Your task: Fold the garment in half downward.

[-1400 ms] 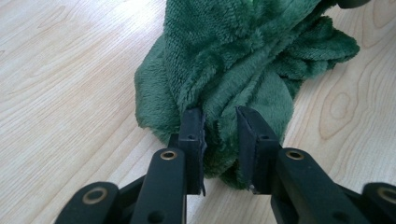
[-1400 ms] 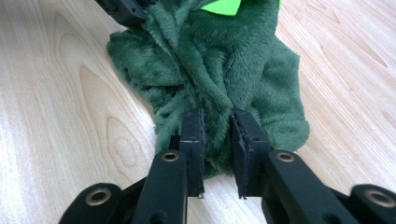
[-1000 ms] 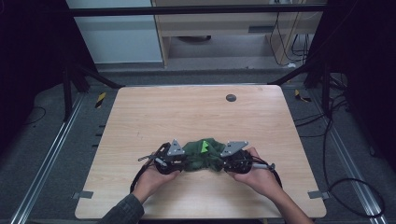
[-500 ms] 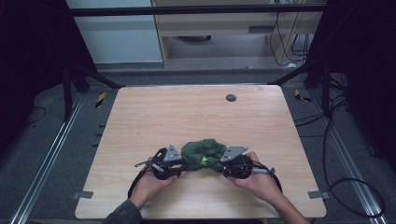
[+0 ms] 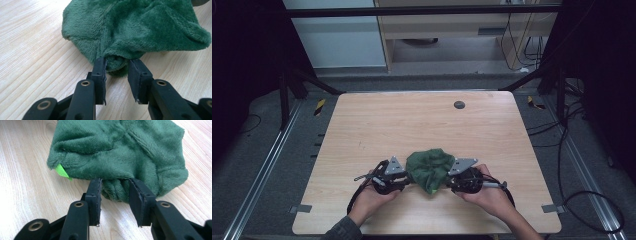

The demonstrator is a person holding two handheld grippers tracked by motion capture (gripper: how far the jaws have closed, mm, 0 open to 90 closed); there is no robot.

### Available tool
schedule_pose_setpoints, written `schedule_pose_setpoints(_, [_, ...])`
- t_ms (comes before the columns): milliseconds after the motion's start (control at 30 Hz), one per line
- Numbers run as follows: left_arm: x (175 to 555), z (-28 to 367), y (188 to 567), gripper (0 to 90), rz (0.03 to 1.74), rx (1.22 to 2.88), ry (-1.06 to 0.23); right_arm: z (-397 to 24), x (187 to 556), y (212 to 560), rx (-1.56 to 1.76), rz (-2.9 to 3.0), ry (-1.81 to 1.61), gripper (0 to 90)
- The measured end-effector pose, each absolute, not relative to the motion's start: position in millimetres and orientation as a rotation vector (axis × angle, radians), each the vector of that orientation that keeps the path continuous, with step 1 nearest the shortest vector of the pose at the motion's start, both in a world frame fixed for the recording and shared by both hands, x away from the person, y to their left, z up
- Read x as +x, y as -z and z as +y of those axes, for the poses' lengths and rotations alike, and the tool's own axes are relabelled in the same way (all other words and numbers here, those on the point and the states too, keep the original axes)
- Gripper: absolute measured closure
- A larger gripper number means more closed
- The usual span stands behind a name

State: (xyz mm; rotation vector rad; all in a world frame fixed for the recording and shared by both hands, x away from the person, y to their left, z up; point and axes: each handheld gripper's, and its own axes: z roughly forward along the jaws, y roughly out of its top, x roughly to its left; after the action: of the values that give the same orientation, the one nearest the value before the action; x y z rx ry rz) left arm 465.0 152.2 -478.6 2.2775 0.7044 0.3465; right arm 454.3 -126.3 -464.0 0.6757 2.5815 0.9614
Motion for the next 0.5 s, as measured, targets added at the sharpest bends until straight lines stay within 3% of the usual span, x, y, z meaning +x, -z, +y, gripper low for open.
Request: schedule_pose_setpoints(500, [461.8,153.2,476.4,65.1,0.711,2.281,-0.346,-128.9,450.9,461.3,0.687,2.578,-0.948,50.3])
